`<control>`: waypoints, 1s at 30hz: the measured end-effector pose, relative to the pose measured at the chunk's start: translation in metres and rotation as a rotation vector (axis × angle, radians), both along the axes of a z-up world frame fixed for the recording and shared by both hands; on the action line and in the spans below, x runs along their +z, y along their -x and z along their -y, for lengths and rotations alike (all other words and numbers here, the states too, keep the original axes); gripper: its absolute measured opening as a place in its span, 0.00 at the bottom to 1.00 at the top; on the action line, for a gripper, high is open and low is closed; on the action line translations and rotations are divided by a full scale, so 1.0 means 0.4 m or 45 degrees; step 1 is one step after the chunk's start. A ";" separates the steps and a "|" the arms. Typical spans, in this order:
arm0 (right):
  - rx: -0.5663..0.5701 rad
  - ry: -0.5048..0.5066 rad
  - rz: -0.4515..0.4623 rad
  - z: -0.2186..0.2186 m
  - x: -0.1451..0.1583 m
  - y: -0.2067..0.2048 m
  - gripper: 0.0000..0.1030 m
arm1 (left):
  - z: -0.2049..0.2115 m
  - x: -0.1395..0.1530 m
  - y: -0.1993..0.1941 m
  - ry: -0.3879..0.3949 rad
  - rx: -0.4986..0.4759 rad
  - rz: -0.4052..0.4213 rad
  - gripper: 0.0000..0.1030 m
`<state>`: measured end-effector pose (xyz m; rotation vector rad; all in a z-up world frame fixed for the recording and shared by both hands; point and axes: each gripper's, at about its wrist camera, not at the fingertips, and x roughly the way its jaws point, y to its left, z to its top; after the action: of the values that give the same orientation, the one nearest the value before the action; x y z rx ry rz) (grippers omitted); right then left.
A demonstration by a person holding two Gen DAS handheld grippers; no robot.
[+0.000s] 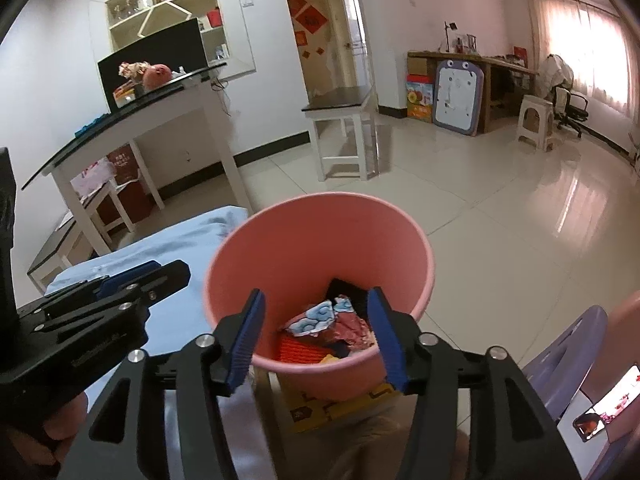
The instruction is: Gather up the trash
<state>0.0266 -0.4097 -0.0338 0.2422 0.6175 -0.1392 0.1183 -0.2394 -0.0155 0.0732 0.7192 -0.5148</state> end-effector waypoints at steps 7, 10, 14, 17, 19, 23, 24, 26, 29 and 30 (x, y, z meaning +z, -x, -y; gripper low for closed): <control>0.019 0.027 0.046 -0.056 0.027 0.056 0.59 | -0.056 0.023 0.054 -0.017 0.049 0.065 0.32; 0.023 0.022 0.066 -0.075 0.038 0.074 0.60 | -0.086 0.031 0.067 -0.005 0.072 0.071 0.32; 0.035 0.024 0.079 -0.099 0.045 0.094 0.60 | -0.113 0.042 0.082 0.001 0.092 0.085 0.32; 0.044 0.024 0.090 -0.119 0.051 0.109 0.60 | -0.133 0.051 0.097 0.010 0.106 0.098 0.32; 0.049 0.030 0.094 -0.130 0.051 0.113 0.61 | -0.141 0.055 0.103 0.015 0.110 0.103 0.32; 0.060 0.043 0.095 -0.143 0.055 0.121 0.61 | -0.155 0.063 0.118 0.023 0.118 0.112 0.32; 0.063 0.048 0.092 -0.149 0.055 0.124 0.61 | -0.158 0.064 0.122 0.025 0.120 0.114 0.32; 0.066 0.050 0.091 -0.156 0.055 0.125 0.61 | -0.163 0.067 0.130 0.030 0.123 0.115 0.32; 0.072 0.057 0.095 -0.169 0.055 0.133 0.61 | -0.173 0.070 0.137 0.038 0.129 0.120 0.32; 0.074 0.061 0.095 -0.174 0.055 0.135 0.62 | -0.177 0.070 0.140 0.040 0.133 0.121 0.32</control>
<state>-0.0275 -0.3400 -0.0117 0.1824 0.5459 -0.0881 0.0625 -0.1687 0.0127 0.0304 0.6188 -0.4200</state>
